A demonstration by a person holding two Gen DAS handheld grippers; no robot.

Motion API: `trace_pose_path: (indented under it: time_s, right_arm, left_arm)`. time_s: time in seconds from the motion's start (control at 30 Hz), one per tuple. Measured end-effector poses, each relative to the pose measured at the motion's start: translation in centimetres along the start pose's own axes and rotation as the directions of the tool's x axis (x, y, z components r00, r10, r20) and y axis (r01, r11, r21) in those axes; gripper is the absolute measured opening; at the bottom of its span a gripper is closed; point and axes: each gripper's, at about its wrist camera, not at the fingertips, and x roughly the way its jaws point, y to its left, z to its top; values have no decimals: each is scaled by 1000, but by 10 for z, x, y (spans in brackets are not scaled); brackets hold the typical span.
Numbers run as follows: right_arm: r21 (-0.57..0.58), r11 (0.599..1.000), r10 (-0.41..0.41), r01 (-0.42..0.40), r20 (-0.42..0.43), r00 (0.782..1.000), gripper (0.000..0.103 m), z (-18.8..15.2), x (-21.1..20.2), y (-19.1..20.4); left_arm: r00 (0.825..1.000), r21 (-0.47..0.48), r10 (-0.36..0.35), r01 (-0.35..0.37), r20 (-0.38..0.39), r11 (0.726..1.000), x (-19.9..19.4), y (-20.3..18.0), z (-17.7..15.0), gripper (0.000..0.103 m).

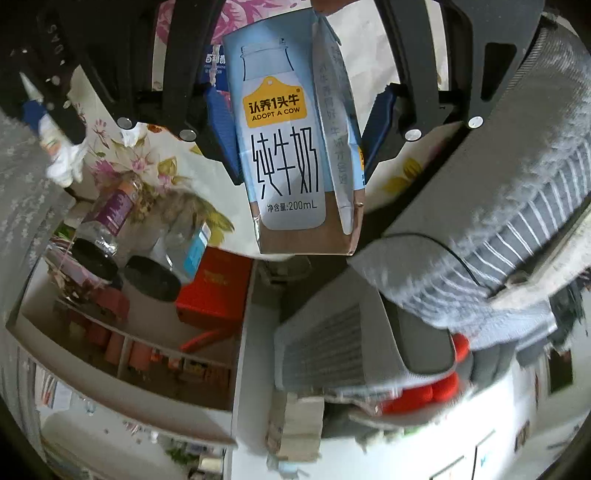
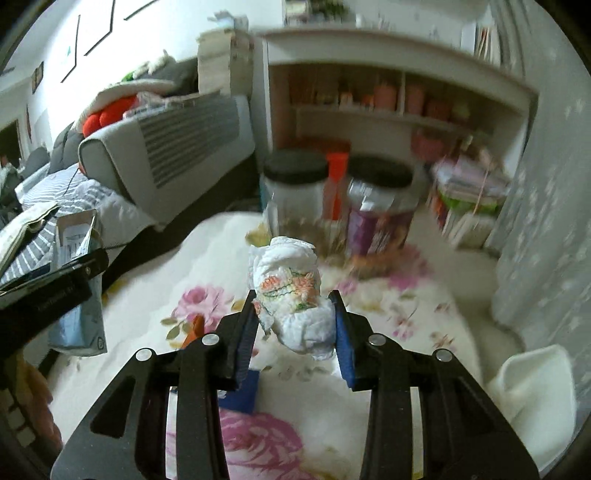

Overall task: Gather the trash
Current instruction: 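Grasp the blue milk carton with the left tool while the right tool grasps white tissue, then carry carton and tissue over the white bin and release both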

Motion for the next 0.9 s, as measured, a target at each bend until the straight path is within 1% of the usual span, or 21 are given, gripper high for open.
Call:
trace_pose_path:
  time_s: [0.13, 0.23, 0.33, 0.57, 0.73, 0.9]
  right_arm:
    - [-7, 999, -36, 36, 61, 997, 36, 2, -13, -3]
    - [-9, 999, -51, 52, 83, 995, 36, 2, -20, -6]
    - [-5, 998, -56, 57, 89, 994, 36, 1, -26, -11]
    - [21, 998, -69, 67, 108, 992, 36, 0, -41, -26]
    - [50, 996, -85, 80, 115, 990, 37, -2, -52, -43]
    - [88, 991, -111, 102, 111, 988, 37, -7, -61, -68]
  left_arm:
    - [999, -19, 8, -7, 31, 1000, -15, -6, -6, 60]
    - [999, -12, 10, -10, 49, 1000, -26, -12, -10, 60]
    - [998, -6, 6, -6, 62, 1000, -35, -19, -12, 60]
    - [998, -1, -22, 22, 54, 1000, -50, -38, -21, 60]
    - [998, 19, -44, 43, 50, 999, -58, -55, -25, 60]
    - [996, 44, -70, 68, 52, 997, -67, -76, -26, 60]
